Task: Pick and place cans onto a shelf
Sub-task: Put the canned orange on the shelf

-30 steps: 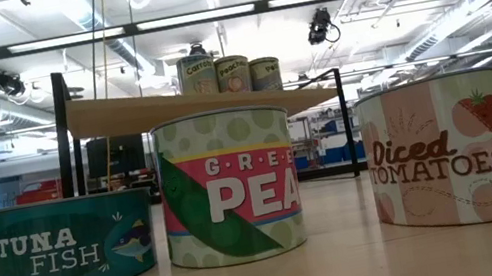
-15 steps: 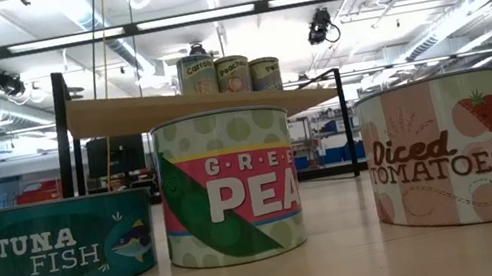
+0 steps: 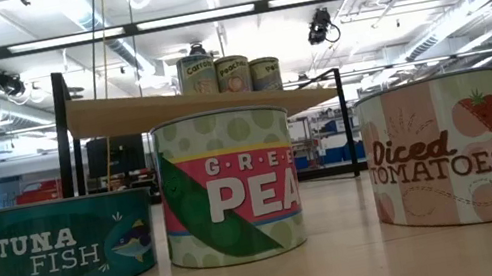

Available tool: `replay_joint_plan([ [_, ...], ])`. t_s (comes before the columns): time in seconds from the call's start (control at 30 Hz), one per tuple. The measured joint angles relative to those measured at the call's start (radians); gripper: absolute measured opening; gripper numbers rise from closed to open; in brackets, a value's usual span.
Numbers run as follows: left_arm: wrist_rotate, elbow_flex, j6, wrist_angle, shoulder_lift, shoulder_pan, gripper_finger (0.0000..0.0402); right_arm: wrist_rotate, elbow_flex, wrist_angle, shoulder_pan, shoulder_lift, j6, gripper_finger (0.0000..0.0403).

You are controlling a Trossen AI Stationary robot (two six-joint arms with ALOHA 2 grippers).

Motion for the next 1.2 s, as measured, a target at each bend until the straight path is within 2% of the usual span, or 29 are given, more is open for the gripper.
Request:
replay_joint_plan([
  [0.1,0.010,-0.046,0.026,0.084,0.011,-0.013,0.0297,0.002,0.000,0.001,0.000,0.000,0.000,0.0373],
  [0.63,0.014,-0.072,0.095,0.077,0.015,-0.003,0.0157,0.009,0.000,0.001,0.000,0.000,0.007,0.0373],
  [1.03,0.040,-0.066,0.095,0.114,0.078,-0.004,0.0115,0.024,0.000,0.005,-0.005,0.000,0.008,0.0373],
  [1.2,0.040,-0.066,0.096,0.129,0.081,-0.004,0.0054,0.024,0.000,0.005,-0.007,0.000,0.008,0.0373],
])
